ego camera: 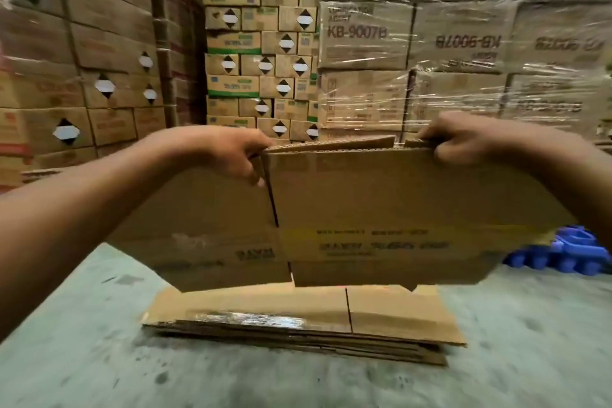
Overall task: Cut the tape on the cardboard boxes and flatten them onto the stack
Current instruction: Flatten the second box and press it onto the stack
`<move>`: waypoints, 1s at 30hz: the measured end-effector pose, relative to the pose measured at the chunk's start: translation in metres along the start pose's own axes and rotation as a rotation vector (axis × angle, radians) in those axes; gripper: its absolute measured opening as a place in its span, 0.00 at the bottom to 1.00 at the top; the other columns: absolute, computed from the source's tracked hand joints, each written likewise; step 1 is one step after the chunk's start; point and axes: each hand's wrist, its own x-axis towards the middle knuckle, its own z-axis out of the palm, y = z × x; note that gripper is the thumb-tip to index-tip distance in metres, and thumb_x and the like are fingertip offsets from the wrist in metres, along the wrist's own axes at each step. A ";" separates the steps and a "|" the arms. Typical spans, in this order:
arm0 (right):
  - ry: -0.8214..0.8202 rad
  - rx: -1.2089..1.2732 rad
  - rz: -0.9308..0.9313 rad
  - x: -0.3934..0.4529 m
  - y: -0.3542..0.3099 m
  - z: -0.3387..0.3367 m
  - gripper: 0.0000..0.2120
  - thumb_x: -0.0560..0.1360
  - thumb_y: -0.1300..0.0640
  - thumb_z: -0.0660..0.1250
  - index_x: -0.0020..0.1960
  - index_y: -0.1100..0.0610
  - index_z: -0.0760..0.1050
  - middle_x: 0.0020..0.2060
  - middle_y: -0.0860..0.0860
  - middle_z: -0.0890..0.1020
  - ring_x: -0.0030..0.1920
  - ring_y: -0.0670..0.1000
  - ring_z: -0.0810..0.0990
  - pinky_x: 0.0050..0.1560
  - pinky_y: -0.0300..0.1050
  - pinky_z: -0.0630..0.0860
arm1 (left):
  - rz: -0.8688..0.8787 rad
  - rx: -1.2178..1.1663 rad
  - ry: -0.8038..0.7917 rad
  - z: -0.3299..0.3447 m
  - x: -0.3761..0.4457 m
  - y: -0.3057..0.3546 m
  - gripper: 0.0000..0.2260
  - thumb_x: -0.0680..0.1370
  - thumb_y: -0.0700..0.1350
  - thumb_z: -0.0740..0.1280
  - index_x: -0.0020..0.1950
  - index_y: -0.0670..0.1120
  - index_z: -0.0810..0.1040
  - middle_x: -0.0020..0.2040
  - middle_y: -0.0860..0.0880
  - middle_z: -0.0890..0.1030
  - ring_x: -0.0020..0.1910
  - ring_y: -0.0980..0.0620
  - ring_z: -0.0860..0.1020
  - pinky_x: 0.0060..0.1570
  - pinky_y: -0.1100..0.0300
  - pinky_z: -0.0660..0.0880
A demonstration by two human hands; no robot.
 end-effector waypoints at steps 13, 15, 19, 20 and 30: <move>-0.304 -0.212 -0.002 0.102 0.096 0.371 0.26 0.80 0.51 0.56 0.76 0.46 0.54 0.75 0.54 0.62 0.73 0.58 0.62 0.71 0.52 0.63 | -0.177 0.294 -0.158 0.344 0.127 -0.141 0.29 0.78 0.61 0.55 0.77 0.53 0.55 0.77 0.46 0.58 0.76 0.44 0.53 0.71 0.47 0.54; -0.516 -0.147 0.101 0.095 0.105 0.439 0.33 0.79 0.39 0.53 0.78 0.45 0.44 0.78 0.56 0.47 0.77 0.62 0.48 0.74 0.59 0.51 | -0.274 0.178 -0.305 0.405 0.122 -0.158 0.43 0.68 0.76 0.49 0.78 0.57 0.45 0.79 0.48 0.44 0.77 0.44 0.44 0.72 0.42 0.48; -0.375 -0.217 0.168 0.085 0.110 0.513 0.38 0.75 0.31 0.48 0.77 0.45 0.35 0.77 0.57 0.40 0.76 0.64 0.42 0.72 0.64 0.47 | -0.244 0.172 -0.296 0.444 0.137 -0.185 0.58 0.49 0.83 0.34 0.76 0.61 0.38 0.78 0.49 0.36 0.77 0.45 0.39 0.72 0.39 0.47; -0.333 -0.230 0.165 0.086 0.109 0.513 0.38 0.75 0.32 0.47 0.77 0.46 0.35 0.78 0.58 0.41 0.76 0.64 0.43 0.72 0.65 0.48 | -0.237 0.165 -0.311 0.437 0.147 -0.190 0.58 0.49 0.83 0.37 0.76 0.61 0.39 0.78 0.49 0.37 0.77 0.45 0.40 0.72 0.38 0.48; -0.401 -0.294 0.116 0.109 0.122 0.509 0.42 0.72 0.28 0.48 0.75 0.44 0.31 0.77 0.58 0.37 0.76 0.66 0.41 0.71 0.68 0.50 | -0.230 0.284 -0.344 0.435 0.171 -0.194 0.53 0.56 0.81 0.49 0.76 0.60 0.38 0.78 0.47 0.38 0.77 0.42 0.40 0.71 0.38 0.51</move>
